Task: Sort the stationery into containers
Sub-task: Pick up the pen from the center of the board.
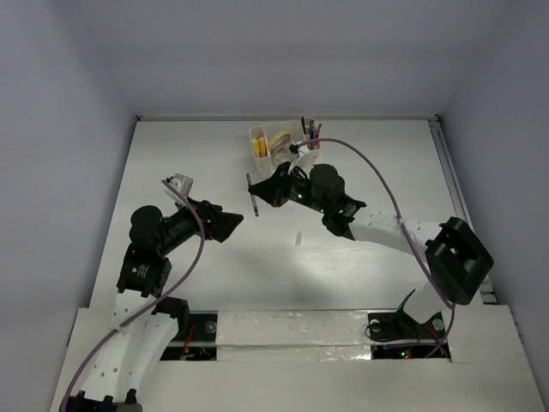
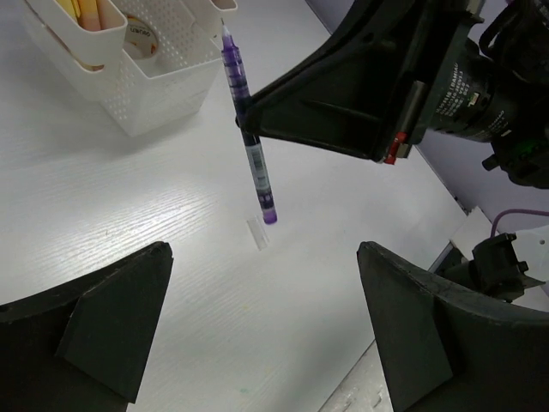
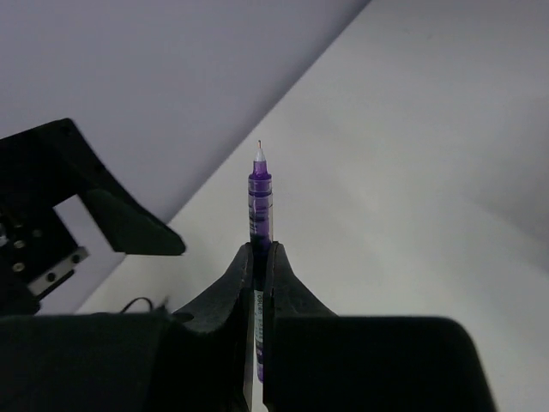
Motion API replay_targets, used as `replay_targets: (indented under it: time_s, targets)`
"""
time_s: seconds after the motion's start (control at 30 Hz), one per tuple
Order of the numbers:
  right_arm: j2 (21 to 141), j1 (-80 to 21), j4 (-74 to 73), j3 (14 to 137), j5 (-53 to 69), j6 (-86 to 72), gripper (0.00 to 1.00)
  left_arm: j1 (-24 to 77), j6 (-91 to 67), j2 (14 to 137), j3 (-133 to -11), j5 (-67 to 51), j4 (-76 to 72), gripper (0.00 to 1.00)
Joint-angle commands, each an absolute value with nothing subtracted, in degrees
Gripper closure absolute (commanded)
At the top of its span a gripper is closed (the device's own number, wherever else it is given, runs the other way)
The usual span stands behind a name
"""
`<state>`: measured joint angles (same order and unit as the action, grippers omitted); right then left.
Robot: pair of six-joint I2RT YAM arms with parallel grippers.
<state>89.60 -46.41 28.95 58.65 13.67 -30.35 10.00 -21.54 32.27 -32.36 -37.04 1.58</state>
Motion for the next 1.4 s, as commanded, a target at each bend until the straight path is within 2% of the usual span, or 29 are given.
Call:
replay_targets:
  time_s: [0.0,0.2,0.37,0.47,0.5,0.67,0.7,0.77,0.87,0.93,0.97,1.0,1.07,1.1,1.27,1.37]
  targets:
    - [89.73,-48.16,44.90,56.95,19.51,-40.95,1.00,9.67,-21.62,32.87,-33.49,-37.97,-0.09,0.13]
    - [91.84,-51.06,54.82,56.34,20.39,-47.37,1.00,9.67,-21.62,33.31,-33.31,-37.71,-0.09,0.26]
    - [93.43,-52.73,55.72,57.83,22.14,-50.62,1.00,9.67,-21.53,33.31,-33.40,-37.35,-0.09,0.28]
    - [94.39,-53.26,55.90,58.18,22.41,-51.06,1.00,9.67,-21.71,32.87,-33.31,-37.27,-0.09,0.41]
    - [94.66,-53.26,56.42,58.27,22.59,-51.33,1.00,9.67,-21.80,32.87,-33.31,-37.00,-0.09,0.52]
    - [94.92,-53.79,57.22,57.66,21.63,-51.50,1.00,9.67,-21.88,32.87,-33.31,-37.00,-0.09,0.82]
    - [94.75,-53.79,57.30,57.48,21.36,-51.42,1.00,9.67,-21.88,32.78,-33.31,-37.09,-0.09,0.93]
    - [94.14,-53.79,57.13,57.31,20.57,-50.63,1.00,9.67,-21.80,32.78,-33.40,-37.26,-0.09,1.00]
    - [93.34,-53.79,55.90,57.04,19.61,-49.31,1.00,9.67,-21.53,32.43,-33.40,-37.44,-0.09,1.00]
    - [91.59,-53.79,52.84,56.95,18.38,-47.12,0.90,9.67,-21.53,32.17,-33.40,-37.53,-0.09,1.00]
    - [90.80,-53.79,51.60,56.78,17.15,-46.33,0.80,9.67,-21.45,32.08,-33.49,-37.44,-0.09,1.00]
    - [89.75,-53.79,49.85,56.69,16.27,-45.19,0.67,9.67,-21.36,31.91,-33.66,-37.09,-0.09,1.00]
    - [85.45,-53.18,43.53,55.11,11.46,-41.32,0.54,9.67,-21.27,31.55,-33.75,-36.83,-0.09,1.00]
    - [83.78,-53.17,40.90,54.50,9.69,-39.92,0.44,9.67,-21.27,31.38,-33.66,-36.57,-0.09,1.00]
    - [75.07,-50.28,15.43,51.59,-3.21,-32.26,0.33,9.67,-21.18,30.59,-33.75,-36.56,-0.09,1.00]
    - [75.15,-49.05,-3.12,52.91,-10.70,-32.08,0.34,9.67,-21.18,29.97,-33.66,-36.83,-0.09,1.00]
